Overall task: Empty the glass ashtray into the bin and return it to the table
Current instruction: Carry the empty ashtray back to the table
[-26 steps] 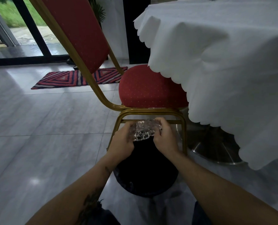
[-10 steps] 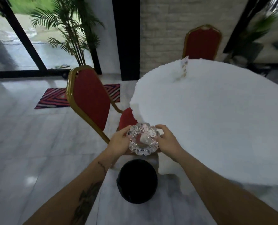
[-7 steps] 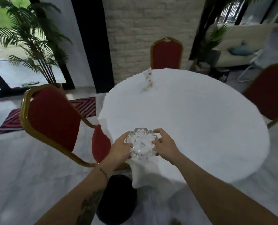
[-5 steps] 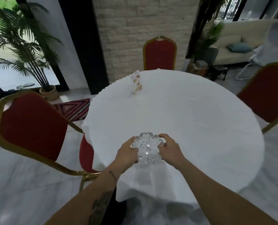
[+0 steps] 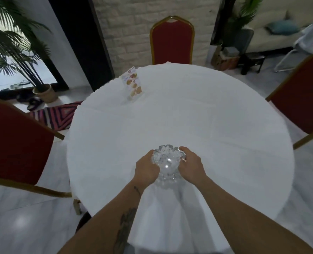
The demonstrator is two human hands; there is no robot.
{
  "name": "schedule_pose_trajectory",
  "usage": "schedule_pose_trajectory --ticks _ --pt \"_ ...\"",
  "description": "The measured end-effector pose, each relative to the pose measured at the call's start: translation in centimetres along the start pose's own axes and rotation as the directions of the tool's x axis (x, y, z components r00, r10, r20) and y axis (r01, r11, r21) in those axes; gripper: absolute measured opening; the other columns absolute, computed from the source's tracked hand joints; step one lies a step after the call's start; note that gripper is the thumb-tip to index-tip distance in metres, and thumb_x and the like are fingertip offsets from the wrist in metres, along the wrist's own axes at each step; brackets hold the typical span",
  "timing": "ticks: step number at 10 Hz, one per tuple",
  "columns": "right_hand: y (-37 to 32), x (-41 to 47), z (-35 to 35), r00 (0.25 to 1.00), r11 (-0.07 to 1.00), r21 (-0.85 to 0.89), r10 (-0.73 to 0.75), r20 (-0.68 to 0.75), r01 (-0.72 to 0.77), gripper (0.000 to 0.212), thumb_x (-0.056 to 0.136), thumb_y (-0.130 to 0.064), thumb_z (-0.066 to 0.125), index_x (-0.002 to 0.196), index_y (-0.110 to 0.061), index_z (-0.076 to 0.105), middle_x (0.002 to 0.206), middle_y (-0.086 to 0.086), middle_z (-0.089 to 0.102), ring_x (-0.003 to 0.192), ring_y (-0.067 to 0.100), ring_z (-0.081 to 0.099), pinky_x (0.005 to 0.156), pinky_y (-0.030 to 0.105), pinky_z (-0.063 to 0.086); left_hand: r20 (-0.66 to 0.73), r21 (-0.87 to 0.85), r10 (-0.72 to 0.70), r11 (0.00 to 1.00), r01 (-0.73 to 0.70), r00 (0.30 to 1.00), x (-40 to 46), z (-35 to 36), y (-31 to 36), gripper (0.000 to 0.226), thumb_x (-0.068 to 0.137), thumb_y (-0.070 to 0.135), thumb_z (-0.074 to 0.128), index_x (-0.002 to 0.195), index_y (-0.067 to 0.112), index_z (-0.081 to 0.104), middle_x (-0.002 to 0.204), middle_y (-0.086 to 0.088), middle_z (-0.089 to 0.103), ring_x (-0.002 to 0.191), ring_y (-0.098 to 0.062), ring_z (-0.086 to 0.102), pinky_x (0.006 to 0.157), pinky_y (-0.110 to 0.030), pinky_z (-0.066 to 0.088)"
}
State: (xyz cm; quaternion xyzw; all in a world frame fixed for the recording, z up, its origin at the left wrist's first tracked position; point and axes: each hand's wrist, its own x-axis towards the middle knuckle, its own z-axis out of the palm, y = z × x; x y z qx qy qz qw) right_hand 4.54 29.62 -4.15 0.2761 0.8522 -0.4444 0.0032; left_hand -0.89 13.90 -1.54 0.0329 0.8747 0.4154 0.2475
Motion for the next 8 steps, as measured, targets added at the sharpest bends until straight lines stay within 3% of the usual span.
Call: schedule_pose_trajectory --ticks 2,4,5,6,7,8 --pt "0.5 1.1 -0.4 0.999 0.998 -0.057 0.031 0.031 -0.029 0.06 0.078 -0.014 0.045 0.137 -0.023 0.052 0.118 0.009 0.063 0.108 0.031 0.059 0.091 0.039 0.05 -0.046 -0.014 -0.019 1.0 0.019 0.999 0.9 0.9 0.8 0.058 0.081 0.003 0.042 0.124 0.034 0.064 0.095 0.007 0.07 0.086 -0.021 0.072 0.08 -0.039 0.063" --pt "0.7 1.2 -0.1 0.998 0.997 -0.079 0.032 0.053 -0.028 0.059 0.077 -0.012 0.046 0.135 -0.023 0.052 0.116 0.012 0.062 0.101 0.032 0.059 0.076 0.031 0.041 -0.074 -0.003 0.005 1.0 -0.005 0.997 0.7 0.9 1.2 0.053 0.087 -0.002 0.045 0.131 0.022 0.062 0.079 0.017 0.056 0.092 -0.029 0.068 0.088 -0.043 0.059" --pt "0.8 1.1 0.2 0.998 0.994 -0.102 0.034 0.045 -0.029 0.058 0.074 -0.008 0.048 0.13 -0.021 0.054 0.11 0.012 0.062 0.097 0.034 0.061 0.072 0.03 0.04 -0.082 -0.006 0.03 1.0 -0.03 0.996 0.3 0.8 1.0 0.05 0.087 0.002 0.046 0.127 0.025 0.065 0.081 0.015 0.061 0.087 -0.025 0.065 0.088 -0.041 0.058" --pt "0.0 0.4 -0.2 0.997 0.987 -0.157 0.027 0.066 -0.016 0.053 0.073 -0.013 0.048 0.125 -0.021 0.054 0.108 0.012 0.06 0.098 0.035 0.061 0.076 0.034 0.046 -0.048 -0.001 0.039 0.999 -0.039 0.998 0.0 0.5 0.8 0.049 0.088 0.003 0.046 0.116 0.04 0.062 0.086 0.013 0.062 0.09 -0.024 0.063 0.084 -0.034 0.055" --pt "-0.6 -0.5 -0.8 0.996 0.978 -0.207 0.033 0.084 -0.014 0.056 0.081 -0.016 0.05 0.137 -0.022 0.047 0.121 0.012 0.055 0.113 0.036 0.056 0.088 0.034 0.044 -0.029 0.033 0.067 0.997 -0.066 0.997 -0.7 -0.3 0.3 0.041 0.091 0.002 0.047 0.083 0.043 0.046 0.079 0.018 0.046 0.081 -0.018 0.055 0.075 -0.029 0.048" --pt "-1.8 -2.1 -1.6 0.999 0.951 -0.309 -0.001 0.048 0.016 0.051 0.085 -0.019 0.048 0.137 -0.018 0.045 0.121 0.013 0.052 0.115 0.036 0.053 0.093 0.042 0.047 0.017 0.166 0.118 0.979 -0.119 0.993 -2.0 -1.8 -0.6 0.031 0.093 0.007 0.051 0.117 0.024 0.061 0.111 0.002 0.061 0.107 -0.025 0.057 0.089 -0.032 0.048"
